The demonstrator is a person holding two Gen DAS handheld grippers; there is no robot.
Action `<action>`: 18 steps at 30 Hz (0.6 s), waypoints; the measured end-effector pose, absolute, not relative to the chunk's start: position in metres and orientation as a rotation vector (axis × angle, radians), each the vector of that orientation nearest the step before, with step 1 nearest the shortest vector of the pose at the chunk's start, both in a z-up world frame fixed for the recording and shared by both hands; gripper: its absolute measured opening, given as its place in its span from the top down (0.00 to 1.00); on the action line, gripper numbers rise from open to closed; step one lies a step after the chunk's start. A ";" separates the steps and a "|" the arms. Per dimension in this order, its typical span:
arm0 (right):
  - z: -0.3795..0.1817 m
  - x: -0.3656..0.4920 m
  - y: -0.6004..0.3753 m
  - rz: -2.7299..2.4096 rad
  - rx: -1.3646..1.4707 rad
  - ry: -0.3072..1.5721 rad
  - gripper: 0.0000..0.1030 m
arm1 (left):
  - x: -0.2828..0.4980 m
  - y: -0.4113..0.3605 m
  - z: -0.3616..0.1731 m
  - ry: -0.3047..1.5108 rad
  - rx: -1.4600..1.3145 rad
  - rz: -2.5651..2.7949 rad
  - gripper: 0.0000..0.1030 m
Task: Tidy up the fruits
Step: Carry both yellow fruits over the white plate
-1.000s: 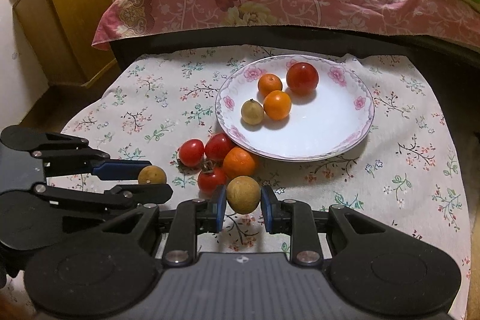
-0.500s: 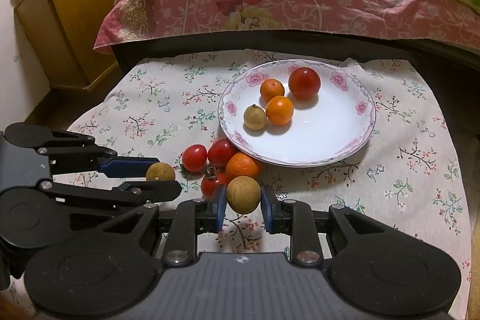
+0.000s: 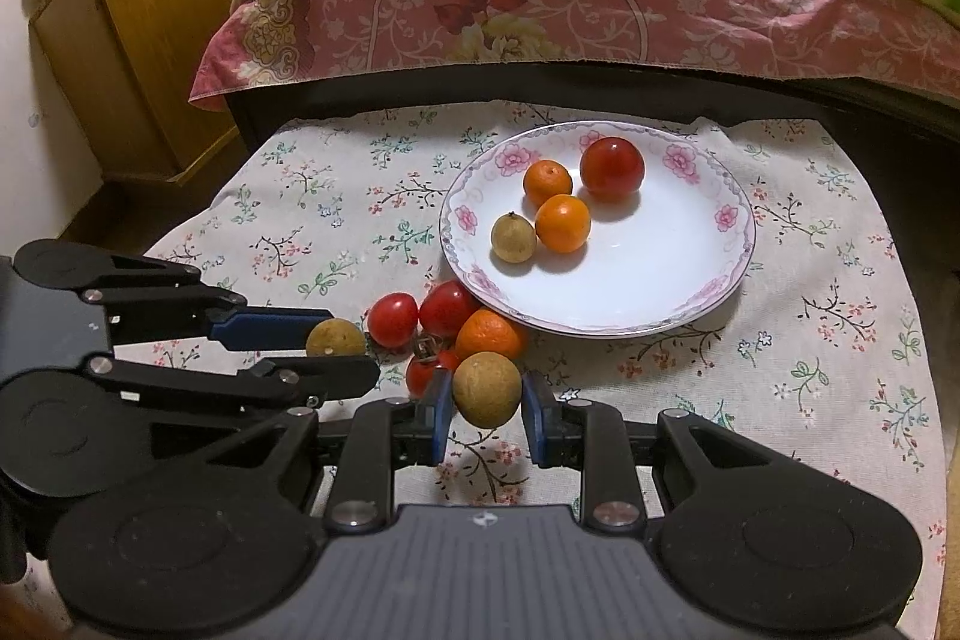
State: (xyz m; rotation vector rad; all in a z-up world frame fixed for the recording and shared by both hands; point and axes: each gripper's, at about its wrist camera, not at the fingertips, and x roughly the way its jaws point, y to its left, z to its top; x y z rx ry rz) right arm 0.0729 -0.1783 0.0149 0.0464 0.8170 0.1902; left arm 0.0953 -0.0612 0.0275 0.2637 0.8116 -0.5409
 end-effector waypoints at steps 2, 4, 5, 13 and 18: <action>0.015 0.073 -0.179 0.190 0.049 0.816 0.75 | 0.096 -0.061 0.028 0.810 0.263 -0.544 0.68; 0.015 0.073 -0.180 0.188 0.051 0.814 0.75 | 0.096 -0.061 0.028 0.808 0.263 -0.544 0.68; 0.015 0.073 -0.180 0.188 0.052 0.814 0.75 | 0.097 -0.061 0.028 0.807 0.262 -0.544 0.68; 0.018 0.077 -0.187 0.169 0.067 0.804 0.75 | 0.103 -0.063 0.030 0.805 0.245 -0.541 0.68; 0.019 0.083 -0.194 0.148 0.076 0.794 0.75 | 0.110 -0.066 0.032 0.792 0.236 -0.541 0.68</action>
